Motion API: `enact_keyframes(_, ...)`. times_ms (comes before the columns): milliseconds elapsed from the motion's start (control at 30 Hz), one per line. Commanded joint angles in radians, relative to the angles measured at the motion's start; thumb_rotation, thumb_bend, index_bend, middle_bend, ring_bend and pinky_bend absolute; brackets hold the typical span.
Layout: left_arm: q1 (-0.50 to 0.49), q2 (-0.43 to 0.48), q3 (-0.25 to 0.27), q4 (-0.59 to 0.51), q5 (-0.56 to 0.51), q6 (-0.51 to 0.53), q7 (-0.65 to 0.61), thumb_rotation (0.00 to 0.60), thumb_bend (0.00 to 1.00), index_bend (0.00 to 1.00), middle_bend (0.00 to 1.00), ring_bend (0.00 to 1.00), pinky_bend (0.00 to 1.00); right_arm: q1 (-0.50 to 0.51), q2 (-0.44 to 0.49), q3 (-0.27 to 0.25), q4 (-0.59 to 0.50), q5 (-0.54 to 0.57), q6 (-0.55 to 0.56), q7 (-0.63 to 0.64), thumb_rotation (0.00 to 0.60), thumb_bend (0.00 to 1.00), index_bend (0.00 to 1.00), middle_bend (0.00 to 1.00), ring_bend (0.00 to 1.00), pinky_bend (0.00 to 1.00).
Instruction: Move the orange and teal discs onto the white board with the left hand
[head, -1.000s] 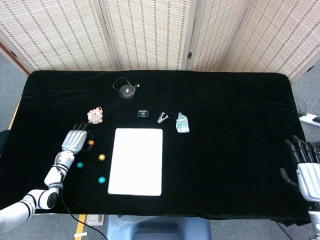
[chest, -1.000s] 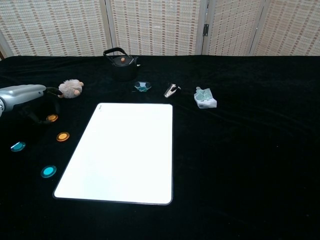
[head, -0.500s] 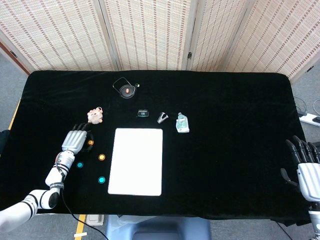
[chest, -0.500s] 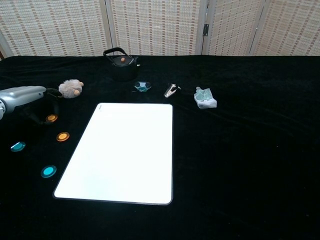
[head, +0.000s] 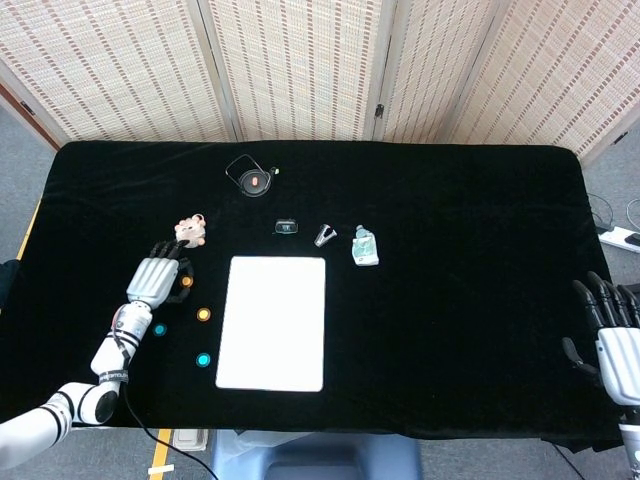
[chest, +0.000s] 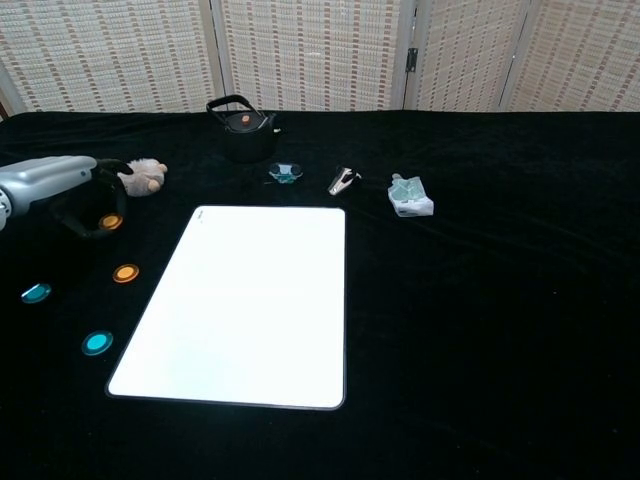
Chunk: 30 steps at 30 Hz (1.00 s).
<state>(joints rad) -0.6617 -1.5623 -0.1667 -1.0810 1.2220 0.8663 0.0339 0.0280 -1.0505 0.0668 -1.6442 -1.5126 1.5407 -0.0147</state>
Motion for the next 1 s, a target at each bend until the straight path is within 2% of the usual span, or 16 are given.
enact_keyframes(33, -0.017, 0.031, -0.007, -0.088, 0.026, 0.018, 0.024, 0.600, 0.46, 0.54, 0.09, 0.00, 0.00, -0.001, 0.000, 0.000, 0.001, 0.000, 0.000, 0.002, 0.600, 0.42, 0.00, 0.00, 0.00, 0.00)
enact_keyframes(267, -0.076, 0.021, -0.022, -0.178, 0.014, -0.011, 0.119, 0.600, 0.46, 0.54, 0.09, 0.00, 0.00, -0.004, 0.002, -0.001, 0.007, 0.002, 0.002, 0.011, 0.600, 0.42, 0.00, 0.00, 0.00, 0.00)
enact_keyframes(567, -0.141, -0.037, -0.029, -0.178, -0.059, -0.069, 0.223, 0.600, 0.46, 0.53, 0.09, 0.00, 0.00, -0.011, -0.001, -0.002, 0.025, 0.009, 0.003, 0.034, 0.600, 0.42, 0.00, 0.00, 0.00, 0.00)
enact_keyframes(667, -0.153, -0.044, -0.025, -0.179, -0.094, -0.089, 0.252, 0.600, 0.46, 0.46, 0.09, 0.00, 0.00, -0.014, -0.002, -0.002, 0.030, 0.011, 0.005, 0.040, 0.600, 0.42, 0.00, 0.00, 0.00, 0.00)
enact_keyframes(767, -0.153, -0.042, -0.027, -0.199, -0.117, -0.096, 0.246, 0.600, 0.46, 0.38, 0.08, 0.00, 0.00, -0.016, -0.003, 0.000, 0.033, 0.013, 0.008, 0.044, 0.600, 0.42, 0.00, 0.00, 0.00, 0.00)
enact_keyframes(1000, -0.112, 0.014, -0.012, -0.252, -0.098, -0.046, 0.194, 0.600, 0.46, 0.37, 0.07, 0.00, 0.00, -0.014, -0.005, 0.001, 0.036, 0.005, 0.010, 0.049, 0.600, 0.42, 0.00, 0.00, 0.00, 0.00)
